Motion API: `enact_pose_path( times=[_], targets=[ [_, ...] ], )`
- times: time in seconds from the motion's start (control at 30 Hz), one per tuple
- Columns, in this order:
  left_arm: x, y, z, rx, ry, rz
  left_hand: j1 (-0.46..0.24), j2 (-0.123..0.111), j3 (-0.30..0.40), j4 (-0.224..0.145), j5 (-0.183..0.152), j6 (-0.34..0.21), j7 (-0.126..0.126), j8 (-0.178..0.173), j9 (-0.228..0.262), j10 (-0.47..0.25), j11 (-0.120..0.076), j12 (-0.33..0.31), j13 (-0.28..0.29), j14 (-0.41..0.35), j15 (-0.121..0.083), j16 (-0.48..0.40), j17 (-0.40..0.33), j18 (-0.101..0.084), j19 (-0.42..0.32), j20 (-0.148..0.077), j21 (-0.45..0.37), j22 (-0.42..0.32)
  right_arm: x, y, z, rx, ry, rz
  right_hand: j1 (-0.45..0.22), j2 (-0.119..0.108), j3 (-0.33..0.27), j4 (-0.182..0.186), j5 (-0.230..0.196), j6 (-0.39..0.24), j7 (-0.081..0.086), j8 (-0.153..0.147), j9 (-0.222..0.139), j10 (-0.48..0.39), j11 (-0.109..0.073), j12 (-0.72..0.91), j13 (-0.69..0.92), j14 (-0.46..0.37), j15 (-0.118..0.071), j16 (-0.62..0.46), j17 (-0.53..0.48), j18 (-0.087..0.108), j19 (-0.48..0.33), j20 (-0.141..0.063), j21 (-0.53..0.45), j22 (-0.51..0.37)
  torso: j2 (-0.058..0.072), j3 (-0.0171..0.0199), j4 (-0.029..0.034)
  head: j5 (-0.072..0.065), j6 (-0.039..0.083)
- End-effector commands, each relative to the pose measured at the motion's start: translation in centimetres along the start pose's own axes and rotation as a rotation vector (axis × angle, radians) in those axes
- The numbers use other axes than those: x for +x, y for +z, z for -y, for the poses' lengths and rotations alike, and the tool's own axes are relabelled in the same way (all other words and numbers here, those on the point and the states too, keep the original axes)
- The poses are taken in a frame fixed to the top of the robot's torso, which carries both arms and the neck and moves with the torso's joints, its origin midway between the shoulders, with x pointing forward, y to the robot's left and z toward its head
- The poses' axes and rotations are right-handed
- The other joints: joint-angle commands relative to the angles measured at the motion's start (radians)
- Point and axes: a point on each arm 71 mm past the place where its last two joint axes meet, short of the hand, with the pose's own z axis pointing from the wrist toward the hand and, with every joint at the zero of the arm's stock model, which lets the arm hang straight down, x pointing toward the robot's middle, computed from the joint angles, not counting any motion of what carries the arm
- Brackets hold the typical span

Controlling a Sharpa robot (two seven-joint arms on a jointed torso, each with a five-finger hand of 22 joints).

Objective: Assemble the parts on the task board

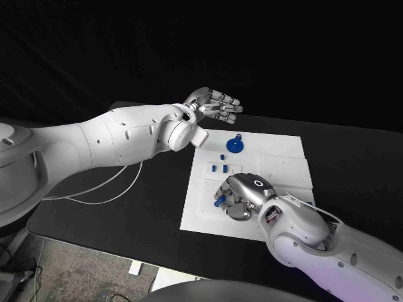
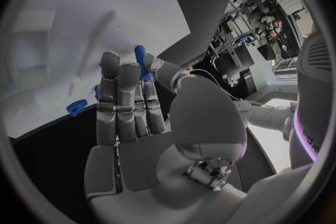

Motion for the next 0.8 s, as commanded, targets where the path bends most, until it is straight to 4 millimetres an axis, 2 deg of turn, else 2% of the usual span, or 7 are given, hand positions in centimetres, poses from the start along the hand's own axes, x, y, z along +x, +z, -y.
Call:
enact_pose_path(
  times=[0.03, 0.13, 0.33, 0.8],
  targets=[
    [0.18, 0.02, 0.13, 0.006, -0.009, -0.015, -0.001, 0.011, -0.002, -0.003, -0.004, 0.005, -0.001, 0.002, 0.000, 0.003, 0.001, -0.003, 0.001, 0.002, 0.001, 0.005, 0.001, -0.013, -0.004, 0.001, 0.004, 0.000, -0.02, -0.06, -0.01, -0.004, -0.047, 0.013, -0.003, 0.003, 0.005, -0.003, 0.007, 0.006, 0.001, 0.006, 0.001, 0.033, -0.026, 0.003, 0.001, 0.001, -0.003, -0.002, 0.000, 0.016, -0.009, -0.002, 0.006, 0.022, 0.000, 0.0004, -0.0019, 0.001, -0.002],
    [0.18, 0.02, 0.13, 0.005, -0.009, -0.015, -0.001, 0.011, -0.002, -0.003, -0.004, 0.005, -0.001, 0.002, 0.000, 0.003, 0.001, -0.003, 0.001, 0.002, 0.001, 0.005, 0.001, -0.013, -0.004, 0.001, 0.004, 0.000, -0.02, -0.08, 0.07, -0.003, -0.054, 0.015, -0.003, 0.002, 0.006, -0.003, 0.007, 0.007, 0.001, 0.006, 0.001, 0.033, -0.026, 0.003, 0.001, 0.001, -0.003, -0.001, 0.000, 0.016, -0.009, -0.002, 0.009, 0.022, 0.000, -0.0001, -0.0031, 0.002, -0.001],
    [0.19, 0.03, 0.12, 0.005, -0.009, -0.016, -0.001, 0.011, -0.002, -0.003, -0.004, 0.005, -0.001, 0.002, 0.000, 0.003, 0.001, -0.003, 0.001, 0.002, 0.001, 0.005, 0.001, -0.013, -0.004, 0.001, 0.004, 0.000, -0.02, -0.14, 0.20, -0.003, -0.067, 0.017, -0.003, 0.000, 0.009, -0.002, 0.007, 0.008, 0.001, 0.005, 0.001, 0.034, -0.026, 0.003, 0.001, 0.001, -0.003, 0.000, 0.001, 0.017, -0.010, -0.002, 0.013, 0.022, 0.000, -0.0004, 0.0000, 0.002, -0.005],
    [0.18, 0.05, 0.11, 0.003, -0.007, -0.015, -0.003, 0.013, -0.003, -0.002, -0.004, 0.005, -0.001, 0.002, 0.000, 0.002, 0.001, -0.003, 0.001, 0.002, 0.001, 0.005, 0.001, -0.013, -0.004, 0.001, 0.004, -0.001, 0.46, -0.12, 0.29, -0.024, -0.089, -0.042, -0.004, -0.001, 0.010, 0.000, 0.007, 0.009, 0.001, 0.005, 0.001, 0.035, -0.027, 0.003, 0.001, 0.000, -0.003, 0.000, 0.000, 0.016, -0.013, -0.002, 0.017, 0.021, 0.000, -0.0012, -0.0018, 0.001, -0.005]
  ],
)
